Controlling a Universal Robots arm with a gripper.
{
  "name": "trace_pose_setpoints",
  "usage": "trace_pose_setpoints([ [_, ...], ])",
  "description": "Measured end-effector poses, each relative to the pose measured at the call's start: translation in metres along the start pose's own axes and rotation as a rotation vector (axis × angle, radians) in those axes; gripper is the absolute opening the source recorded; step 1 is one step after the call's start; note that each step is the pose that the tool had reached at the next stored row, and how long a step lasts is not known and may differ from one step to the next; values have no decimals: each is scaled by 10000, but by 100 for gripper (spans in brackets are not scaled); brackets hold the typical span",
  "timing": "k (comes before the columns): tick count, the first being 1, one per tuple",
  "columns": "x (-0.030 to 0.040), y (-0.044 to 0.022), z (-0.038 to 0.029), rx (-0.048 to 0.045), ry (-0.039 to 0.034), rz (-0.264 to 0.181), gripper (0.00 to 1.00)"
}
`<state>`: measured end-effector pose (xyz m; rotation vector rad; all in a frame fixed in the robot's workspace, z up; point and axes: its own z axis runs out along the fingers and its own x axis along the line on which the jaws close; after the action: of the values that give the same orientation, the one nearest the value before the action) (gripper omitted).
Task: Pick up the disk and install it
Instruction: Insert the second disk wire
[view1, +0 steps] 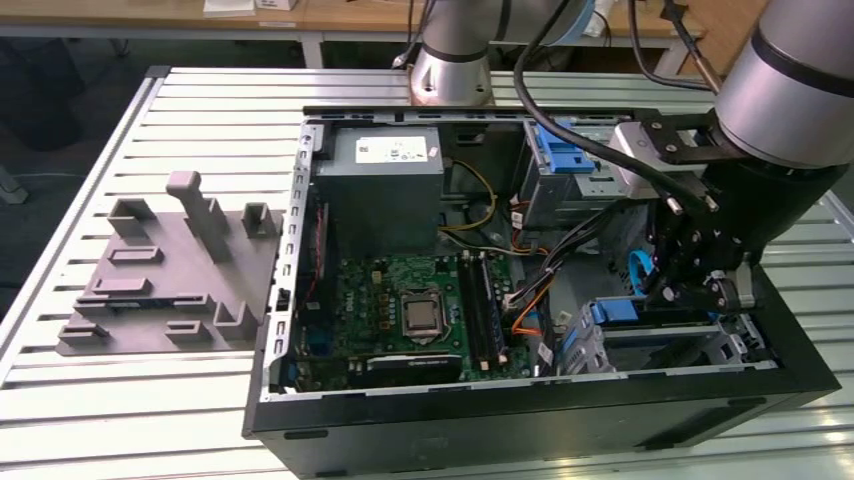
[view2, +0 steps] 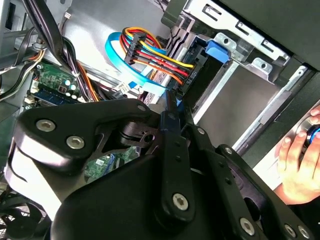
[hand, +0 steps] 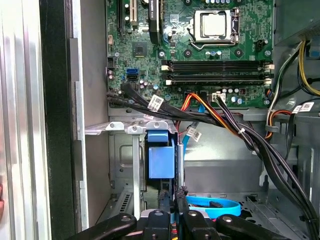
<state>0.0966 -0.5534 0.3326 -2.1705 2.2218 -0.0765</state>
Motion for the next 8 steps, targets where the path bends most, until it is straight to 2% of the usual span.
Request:
trace_pose_setpoints([
  [8,13,2,33,0,2,0,17],
])
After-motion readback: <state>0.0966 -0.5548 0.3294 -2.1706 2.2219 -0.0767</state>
